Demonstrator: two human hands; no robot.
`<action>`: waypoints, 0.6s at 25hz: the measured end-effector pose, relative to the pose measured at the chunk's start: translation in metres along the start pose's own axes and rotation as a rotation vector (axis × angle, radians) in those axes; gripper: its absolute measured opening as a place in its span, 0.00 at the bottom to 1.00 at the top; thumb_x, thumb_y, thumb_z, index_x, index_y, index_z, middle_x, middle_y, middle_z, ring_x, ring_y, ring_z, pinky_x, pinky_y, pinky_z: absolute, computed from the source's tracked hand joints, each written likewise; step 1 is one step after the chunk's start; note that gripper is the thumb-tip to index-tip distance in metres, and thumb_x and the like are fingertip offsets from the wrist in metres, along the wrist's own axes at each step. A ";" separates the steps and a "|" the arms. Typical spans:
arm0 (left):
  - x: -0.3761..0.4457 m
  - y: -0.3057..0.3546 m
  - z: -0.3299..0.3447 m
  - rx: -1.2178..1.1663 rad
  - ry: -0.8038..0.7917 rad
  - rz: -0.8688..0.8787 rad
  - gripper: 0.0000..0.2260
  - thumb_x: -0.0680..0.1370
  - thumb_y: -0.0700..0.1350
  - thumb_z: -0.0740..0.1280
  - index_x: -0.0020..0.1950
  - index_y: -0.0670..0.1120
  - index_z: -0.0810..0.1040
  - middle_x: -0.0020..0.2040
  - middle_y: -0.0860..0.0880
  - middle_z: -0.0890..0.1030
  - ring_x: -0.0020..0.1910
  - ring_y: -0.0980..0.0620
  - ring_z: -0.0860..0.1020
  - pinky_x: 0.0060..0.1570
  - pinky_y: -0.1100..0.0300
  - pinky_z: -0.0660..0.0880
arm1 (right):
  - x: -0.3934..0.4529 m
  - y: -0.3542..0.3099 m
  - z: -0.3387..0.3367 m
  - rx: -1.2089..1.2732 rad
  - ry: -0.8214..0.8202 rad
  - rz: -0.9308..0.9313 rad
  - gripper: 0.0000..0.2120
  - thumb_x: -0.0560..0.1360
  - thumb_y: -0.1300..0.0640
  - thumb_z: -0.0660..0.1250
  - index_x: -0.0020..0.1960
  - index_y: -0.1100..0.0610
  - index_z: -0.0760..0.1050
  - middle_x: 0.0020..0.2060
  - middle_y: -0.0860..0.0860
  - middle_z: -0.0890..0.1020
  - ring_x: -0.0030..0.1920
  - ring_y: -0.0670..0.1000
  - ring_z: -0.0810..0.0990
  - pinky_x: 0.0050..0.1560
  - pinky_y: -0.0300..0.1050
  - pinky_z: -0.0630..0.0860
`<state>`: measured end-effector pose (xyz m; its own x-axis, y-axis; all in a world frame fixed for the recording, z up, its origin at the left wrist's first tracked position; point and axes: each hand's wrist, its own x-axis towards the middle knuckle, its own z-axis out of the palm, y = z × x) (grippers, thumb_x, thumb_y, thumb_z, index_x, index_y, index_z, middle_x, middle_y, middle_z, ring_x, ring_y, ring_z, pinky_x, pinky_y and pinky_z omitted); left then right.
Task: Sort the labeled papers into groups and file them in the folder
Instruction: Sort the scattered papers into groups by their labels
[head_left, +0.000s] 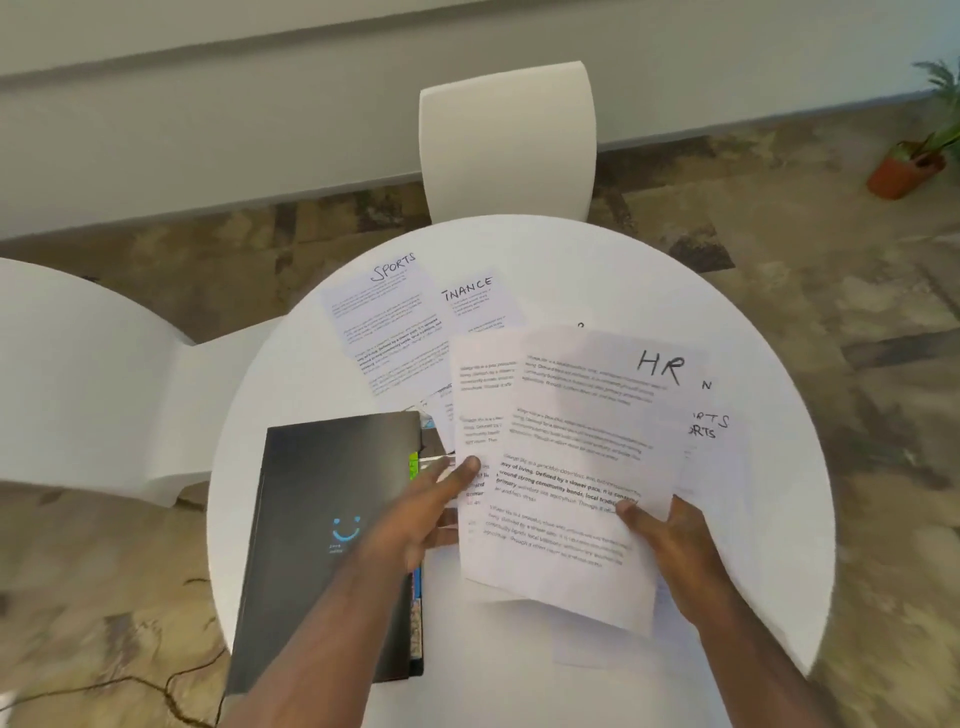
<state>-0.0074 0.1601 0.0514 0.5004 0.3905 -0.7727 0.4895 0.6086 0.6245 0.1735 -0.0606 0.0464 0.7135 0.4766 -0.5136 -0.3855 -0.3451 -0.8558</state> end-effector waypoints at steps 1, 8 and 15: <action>-0.004 -0.011 -0.003 -0.081 -0.050 -0.046 0.25 0.74 0.55 0.74 0.68 0.48 0.75 0.59 0.46 0.84 0.57 0.44 0.83 0.59 0.44 0.79 | -0.001 -0.002 0.006 -0.027 -0.030 0.000 0.12 0.76 0.65 0.70 0.53 0.49 0.80 0.52 0.47 0.86 0.53 0.49 0.83 0.56 0.48 0.77; -0.036 -0.039 0.002 -0.306 0.135 0.019 0.15 0.76 0.28 0.67 0.61 0.37 0.79 0.57 0.38 0.84 0.51 0.41 0.84 0.46 0.49 0.83 | 0.005 -0.008 0.020 -0.128 -0.189 0.053 0.07 0.80 0.52 0.66 0.56 0.49 0.80 0.55 0.49 0.85 0.56 0.50 0.83 0.57 0.52 0.79; -0.059 -0.029 -0.045 -0.363 0.462 0.256 0.17 0.75 0.30 0.70 0.63 0.41 0.79 0.55 0.46 0.84 0.47 0.50 0.84 0.53 0.52 0.78 | 0.027 0.055 -0.029 -1.121 0.318 0.318 0.54 0.68 0.27 0.63 0.80 0.52 0.40 0.80 0.58 0.46 0.78 0.62 0.49 0.70 0.69 0.60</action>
<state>-0.0831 0.1503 0.0736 0.1702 0.7629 -0.6237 0.0821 0.6198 0.7805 0.1886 -0.0904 -0.0121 0.8518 0.0773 -0.5181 0.0397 -0.9957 -0.0832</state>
